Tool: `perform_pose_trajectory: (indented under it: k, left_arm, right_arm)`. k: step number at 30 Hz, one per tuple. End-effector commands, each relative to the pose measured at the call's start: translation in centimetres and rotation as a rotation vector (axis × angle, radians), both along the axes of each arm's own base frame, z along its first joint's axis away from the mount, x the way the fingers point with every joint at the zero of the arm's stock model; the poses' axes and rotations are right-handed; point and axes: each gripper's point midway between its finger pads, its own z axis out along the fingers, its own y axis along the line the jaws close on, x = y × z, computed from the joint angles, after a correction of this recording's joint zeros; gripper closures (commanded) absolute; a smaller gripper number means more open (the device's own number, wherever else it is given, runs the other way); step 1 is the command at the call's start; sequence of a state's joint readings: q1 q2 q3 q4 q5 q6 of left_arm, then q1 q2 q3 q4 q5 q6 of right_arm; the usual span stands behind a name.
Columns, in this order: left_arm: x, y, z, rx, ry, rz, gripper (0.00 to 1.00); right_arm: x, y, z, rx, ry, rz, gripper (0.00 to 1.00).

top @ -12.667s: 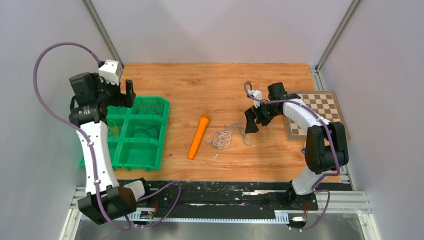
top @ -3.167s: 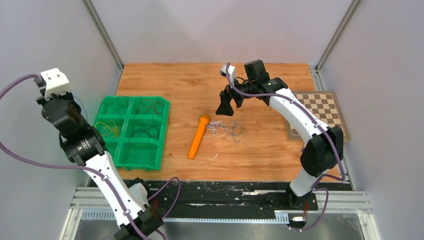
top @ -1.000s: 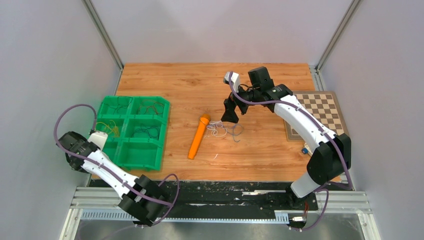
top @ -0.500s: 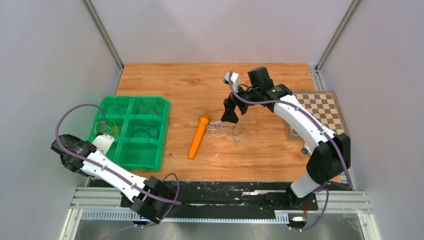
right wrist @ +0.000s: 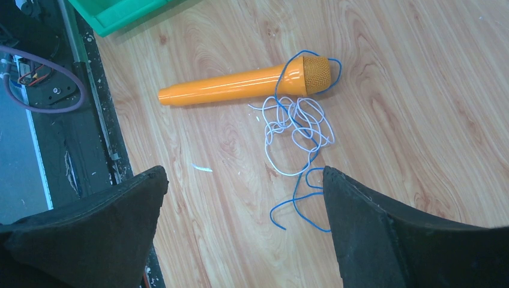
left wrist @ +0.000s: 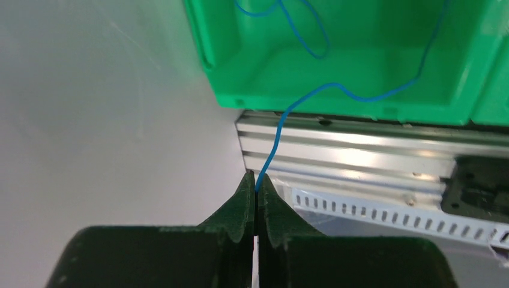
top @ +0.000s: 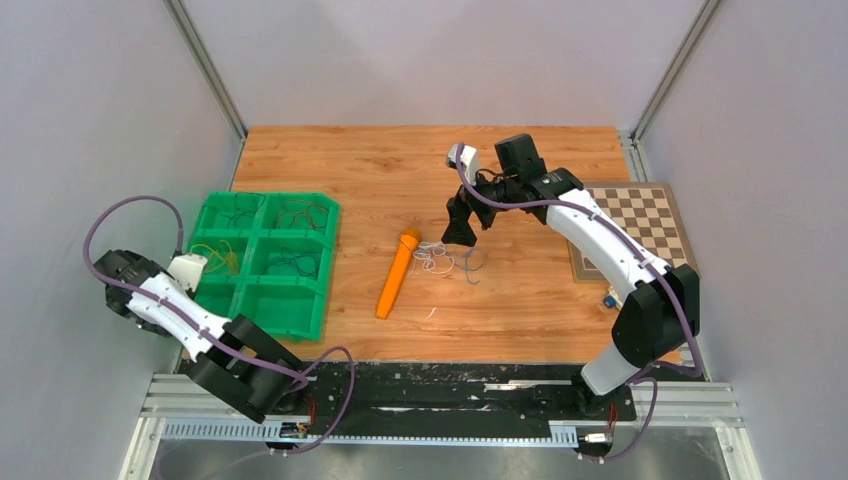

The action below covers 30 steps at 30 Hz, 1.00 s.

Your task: Untangle the cables

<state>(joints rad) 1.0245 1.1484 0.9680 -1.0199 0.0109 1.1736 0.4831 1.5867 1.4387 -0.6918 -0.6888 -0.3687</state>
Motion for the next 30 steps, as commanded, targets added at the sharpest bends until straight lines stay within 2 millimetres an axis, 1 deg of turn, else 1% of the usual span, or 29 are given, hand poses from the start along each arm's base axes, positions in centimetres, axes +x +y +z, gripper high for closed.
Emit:
perform_pose_trajectory:
  k: [1, 2, 4, 6, 7, 8, 9, 10, 11, 12, 13, 14, 15, 16, 17, 18, 19, 20, 21, 22, 23, 24, 25, 26, 27, 28, 29, 30]
  left_arm:
    - [3.0, 3.5, 1.7, 0.144, -0.119, 0.109, 1.0]
    - [3.4, 4.0, 1.5, 0.158, -0.128, 0.11, 1.0]
    - [3.9, 4.3, 1.1, 0.174, -0.122, 0.101, 1.0]
    - [4.3, 4.3, 0.8, 0.171, -0.106, 0.082, 0.87]
    - [4.5, 4.2, 0.8, 0.165, -0.106, 0.073, 0.69]
    - [4.5, 3.9, 1.2, 0.153, -0.105, 0.068, 0.6]
    - [4.7, 3.7, 1.4, 0.142, -0.114, 0.057, 0.42]
    - [4.7, 3.5, 2.2, 0.141, -0.124, 0.051, 0.35]
    - [5.0, 3.4, 3.3, 0.151, -0.151, 0.039, 0.26]
    - [5.0, 2.7, 3.5, 0.129, -0.152, 0.023, 0.18]
    - [5.6, 2.3, 4.6, 0.131, -0.192, -0.001, 0.14]
    - [5.5, 1.6, 4.9, 0.114, -0.195, -0.013, 0.06]
    - [6.2, 1.1, 6.0, 0.12, -0.228, -0.04, 0.03]
    - [6.2, 0.4, 6.1, 0.102, -0.228, -0.051, 0.01]
    - [6.8, -0.2, 7.1, 0.111, -0.255, -0.079, 0.0]
    - [7.3, -1.1, 7.4, 0.096, -0.264, -0.097, 0.0]
    - [7.6, -1.5, 8.3, 0.107, -0.285, -0.107, 0.0]
    - [8.2, -2.6, 8.5, 0.083, -0.302, -0.128, 0.0]
    - [8.4, -3.3, 9.4, 0.079, -0.326, -0.138, 0.0]
    - [9.4, -4.5, 9.8, 0.042, -0.369, -0.158, 0.0]
    - [9.8, -5.2, 11.0, 0.038, -0.413, -0.164, 0.0]
    - [10.9, -6.6, 11.7, -0.018, -0.484, -0.164, 0.0]
    - [11.7, -7.2, 13.4, -0.021, -0.56, -0.173, 0.0]
    - [12.7, -9.1, 14.7, -0.098, -0.658, -0.177, 0.0]
    - [13.6, -9.8, 16.2, -0.132, -0.739, -0.165, 0.0]
    - [14.5, -11.5, 17.8, -0.188, -0.814, -0.217, 0.0]
    - [15.2, -12.2, 18.8, -0.23, -0.859, -0.209, 0.0]
    - [16.1, -13.8, 19.9, -0.275, -0.881, -0.267, 0.0]
  right_arm:
    - [0.7, 0.4, 1.5, 0.023, -0.051, 0.001, 0.0]
    - [0.7, 0.3, 1.5, 0.021, -0.053, 0.0, 0.0]
    - [0.4, 0.2, 1.5, 0.017, -0.056, -0.001, 0.0]
    - [0.3, 0.0, 1.4, 0.013, -0.058, -0.003, 0.0]
    - [0.2, -0.1, 1.3, 0.01, -0.059, -0.004, 0.0]
    - [0.1, -0.2, 1.3, 0.008, -0.062, -0.004, 0.0]
    - [0.1, -0.2, 1.2, 0.007, -0.062, -0.005, 0.0]
    - [0.1, -0.3, 1.2, 0.004, -0.063, -0.005, 0.0]
    - [0.1, -0.3, 1.1, 0.003, -0.063, -0.007, 0.0]
    - [0.2, -0.4, 1.0, 0.001, -0.061, -0.009, 0.0]
    - [0.2, -0.4, 0.9, 0.0, -0.056, -0.01, 0.0]
    - [0.2, -0.4, 0.7, -0.004, -0.054, -0.01, 0.0]
    - [0.3, -0.5, 0.5, -0.007, -0.05, -0.013, 0.0]
    - [0.3, -0.6, 0.3, -0.012, -0.046, -0.015, 0.0]
    - [0.4, -0.7, 0.0, -0.018, -0.04, -0.018, 0.0]
    - [0.6, -0.9, -0.2, -0.024, -0.038, -0.023, 0.0]
    - [0.7, -1.2, -0.6, -0.032, -0.031, -0.029, 0.0]
    - [1.0, -1.5, -0.8, -0.041, -0.026, -0.037, 0.0]
    - [1.2, -1.9, -1.3, -0.057, -0.019, -0.043, 0.0]
    - [1.4, -2.5, -1.9, -0.079, -0.011, -0.053, 0.0]
    - [1.5, -3.0, -2.6, -0.104, -0.002, -0.06, 0.0]
    - [1.6, -3.5, -3.4, -0.131, 0.008, -0.063, 0.0]
    - [1.6, -4.0, -4.2, -0.158, 0.018, -0.064, 0.01]
    - [1.4, -4.4, -5.2, -0.183, 0.035, -0.062, 0.02]
    - [1.1, -4.6, -6.2, -0.204, 0.049, -0.054, 0.03]
    - [1.0, -4.7, -7.0, -0.216, 0.059, -0.042, 0.05]
    - [0.9, -4.7, -7.8, -0.229, 0.067, -0.028, 0.07]
    - [0.9, -4.6, -8.8, -0.253, 0.068, -0.012, 0.09]
